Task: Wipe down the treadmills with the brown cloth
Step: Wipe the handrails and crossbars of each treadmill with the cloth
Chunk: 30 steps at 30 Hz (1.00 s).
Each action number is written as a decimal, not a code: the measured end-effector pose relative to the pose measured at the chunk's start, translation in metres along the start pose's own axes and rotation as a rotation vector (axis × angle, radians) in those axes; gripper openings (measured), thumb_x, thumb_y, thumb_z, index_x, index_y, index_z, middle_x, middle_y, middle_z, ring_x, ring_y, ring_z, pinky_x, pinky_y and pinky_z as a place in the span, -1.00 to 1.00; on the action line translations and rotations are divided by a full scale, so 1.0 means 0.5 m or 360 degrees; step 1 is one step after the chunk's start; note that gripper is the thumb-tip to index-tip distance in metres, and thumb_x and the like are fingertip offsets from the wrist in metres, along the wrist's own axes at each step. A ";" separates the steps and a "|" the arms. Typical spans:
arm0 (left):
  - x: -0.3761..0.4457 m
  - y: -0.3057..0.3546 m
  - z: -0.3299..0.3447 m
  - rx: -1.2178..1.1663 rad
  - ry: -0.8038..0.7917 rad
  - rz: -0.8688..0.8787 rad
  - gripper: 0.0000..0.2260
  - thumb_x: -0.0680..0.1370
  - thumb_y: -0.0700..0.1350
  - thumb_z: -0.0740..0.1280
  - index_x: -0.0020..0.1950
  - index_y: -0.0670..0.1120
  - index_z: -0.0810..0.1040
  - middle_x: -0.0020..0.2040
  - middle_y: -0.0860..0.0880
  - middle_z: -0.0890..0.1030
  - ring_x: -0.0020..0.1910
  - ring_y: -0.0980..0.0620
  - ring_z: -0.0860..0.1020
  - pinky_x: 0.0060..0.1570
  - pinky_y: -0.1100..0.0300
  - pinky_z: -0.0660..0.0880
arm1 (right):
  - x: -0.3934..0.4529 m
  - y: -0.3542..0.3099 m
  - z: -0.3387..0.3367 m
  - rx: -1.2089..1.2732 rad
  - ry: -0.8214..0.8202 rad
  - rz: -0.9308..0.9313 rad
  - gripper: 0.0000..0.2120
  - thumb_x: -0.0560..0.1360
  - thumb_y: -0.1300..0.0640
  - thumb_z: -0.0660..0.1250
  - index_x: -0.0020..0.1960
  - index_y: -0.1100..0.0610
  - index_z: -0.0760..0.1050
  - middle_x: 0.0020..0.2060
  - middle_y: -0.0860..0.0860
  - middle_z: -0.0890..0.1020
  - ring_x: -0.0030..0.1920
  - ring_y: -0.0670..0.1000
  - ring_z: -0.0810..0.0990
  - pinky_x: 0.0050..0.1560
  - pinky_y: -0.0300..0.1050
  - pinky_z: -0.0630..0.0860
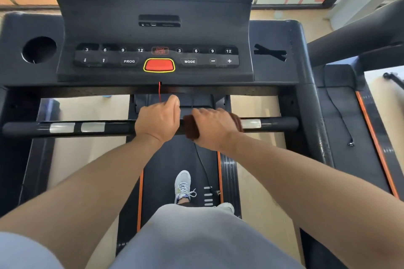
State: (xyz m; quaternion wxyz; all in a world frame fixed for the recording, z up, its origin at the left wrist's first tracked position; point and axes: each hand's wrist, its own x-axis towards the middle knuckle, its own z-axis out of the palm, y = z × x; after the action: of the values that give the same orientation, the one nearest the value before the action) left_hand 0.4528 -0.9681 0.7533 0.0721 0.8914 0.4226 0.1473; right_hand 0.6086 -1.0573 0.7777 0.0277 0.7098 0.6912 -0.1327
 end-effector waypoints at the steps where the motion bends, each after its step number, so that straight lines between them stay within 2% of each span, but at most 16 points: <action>1: 0.000 -0.001 0.001 -0.0002 0.0005 -0.0002 -0.76 0.65 -0.09 0.11 -0.05 -0.13 0.52 -0.48 0.09 0.31 -0.58 -0.13 0.35 -0.36 0.13 0.19 | 0.010 -0.021 0.009 0.0010 0.0047 -0.0021 -0.59 0.46 -0.16 0.42 0.15 0.06 0.44 0.01 0.00 0.65 0.03 0.09 0.66 0.08 0.02 0.48; 6: 0.001 -0.001 0.003 0.0004 -0.0036 0.0003 -0.64 0.65 0.01 -0.04 0.00 -0.11 0.50 -0.45 0.04 0.40 -0.53 -0.08 0.31 -0.34 0.10 0.23 | 0.018 -0.023 0.029 0.0006 0.0214 -0.0058 -0.60 0.46 -0.20 0.42 0.11 0.06 0.47 -0.06 0.00 0.66 -0.06 0.10 0.68 -0.02 0.03 0.51; 11: 0.003 -0.003 0.007 0.0031 -0.0037 0.0071 -0.69 0.66 -0.02 0.01 -0.02 -0.10 0.50 -0.45 -0.05 0.51 -0.54 -0.17 0.44 -0.42 0.13 0.27 | 0.013 -0.006 0.036 -0.0053 0.0186 -0.0055 -0.66 0.49 -0.08 0.44 0.13 0.05 0.43 -0.05 -0.01 0.64 -0.05 0.10 0.67 -0.11 -0.01 0.43; 14: 0.004 -0.004 0.007 0.0036 -0.0060 0.0067 -0.70 0.66 -0.03 0.03 -0.04 -0.09 0.50 -0.40 -0.05 0.47 -0.49 -0.17 0.42 -0.44 0.12 0.29 | -0.019 0.044 0.024 -0.0080 0.0131 0.0012 -0.65 0.46 -0.04 0.45 0.14 0.04 0.42 -0.03 -0.01 0.65 -0.01 0.11 0.67 -0.07 -0.01 0.45; 17: 0.005 0.004 0.001 -0.0009 -0.0037 0.0051 -0.71 0.64 -0.05 0.06 -0.07 -0.10 0.53 -0.37 -0.07 0.47 -0.44 -0.20 0.44 -0.42 0.09 0.34 | -0.084 0.150 0.003 -0.0184 0.0053 0.0143 -0.64 0.46 -0.09 0.43 0.15 0.01 0.41 0.00 -0.03 0.64 0.01 0.10 0.66 -0.03 0.00 0.45; 19: 0.005 0.006 -0.002 -0.0009 -0.0002 0.0110 -0.76 0.62 -0.10 0.12 -0.08 -0.12 0.54 -0.34 -0.09 0.53 -0.36 -0.21 0.49 -0.38 0.06 0.36 | -0.142 0.235 -0.009 -0.0288 0.0035 0.0264 -0.62 0.46 -0.06 0.44 0.18 0.01 0.41 0.03 -0.03 0.64 0.03 0.09 0.64 0.03 0.01 0.49; 21: 0.008 0.005 -0.002 0.0056 0.0000 0.0199 -0.75 0.62 -0.10 0.12 -0.01 -0.12 0.57 -0.22 -0.09 0.62 -0.22 -0.22 0.53 -0.23 -0.02 0.40 | -0.187 0.292 -0.010 -0.0338 0.0062 0.0354 -0.58 0.44 0.03 0.49 0.24 0.01 0.44 0.07 -0.02 0.63 0.09 0.07 0.60 0.15 0.03 0.51; 23: 0.014 0.006 0.001 0.0177 0.0034 0.0381 -0.73 0.59 -0.14 0.14 0.17 -0.11 0.58 -0.02 -0.07 0.65 -0.04 -0.19 0.54 -0.05 -0.09 0.38 | -0.204 0.304 0.002 -0.0276 0.0111 0.0379 -0.53 0.43 0.17 0.46 0.30 0.03 0.45 0.13 -0.01 0.62 0.17 0.08 0.55 0.28 -0.01 0.43; 25: 0.022 0.018 0.004 0.0223 0.0047 0.0673 -0.62 0.51 -0.25 0.20 0.31 -0.11 0.55 0.12 -0.07 0.62 0.10 -0.17 0.54 0.03 -0.05 0.35 | -0.212 0.285 0.013 -0.0185 0.0191 0.0448 -0.40 0.40 0.24 0.44 0.41 0.04 0.41 0.27 0.03 0.57 0.34 0.13 0.46 0.47 0.00 0.25; 27: 0.035 0.050 0.006 0.0107 0.0000 0.0860 -0.60 0.48 -0.28 0.24 0.30 -0.11 0.57 0.14 -0.05 0.62 0.15 -0.14 0.55 0.08 0.00 0.34 | -0.233 0.251 0.021 0.0011 0.0316 0.0599 -0.27 0.41 0.22 0.47 0.54 0.05 0.33 0.47 0.07 0.44 0.54 0.18 0.28 0.60 0.02 0.03; 28: 0.041 0.077 0.007 0.0008 -0.0045 0.0873 -0.66 0.50 -0.24 0.25 0.25 -0.09 0.59 0.11 -0.03 0.63 0.13 -0.13 0.55 0.08 0.02 0.33 | -0.252 0.229 0.026 0.0165 0.0420 0.0694 -0.26 0.43 0.19 0.48 0.57 0.06 0.31 0.53 0.08 0.38 0.59 0.18 0.20 0.61 0.01 -0.03; 30: 0.055 0.156 -0.001 -0.0157 -0.0232 0.0706 -0.76 0.62 -0.05 0.18 0.12 -0.03 0.62 0.02 0.01 0.65 0.08 -0.11 0.57 0.05 0.03 0.33 | -0.291 0.179 0.038 0.0512 0.0668 0.0915 -0.30 0.47 0.19 0.46 0.57 0.06 0.32 0.57 0.06 0.31 0.61 0.10 0.14 0.63 -0.02 0.01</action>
State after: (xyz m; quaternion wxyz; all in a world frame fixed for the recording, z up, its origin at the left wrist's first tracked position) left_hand 0.5263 -0.9960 0.7791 0.1119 0.9660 0.2025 0.1153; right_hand 0.6927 -1.2072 0.7796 -0.1899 0.8816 0.4250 -0.0782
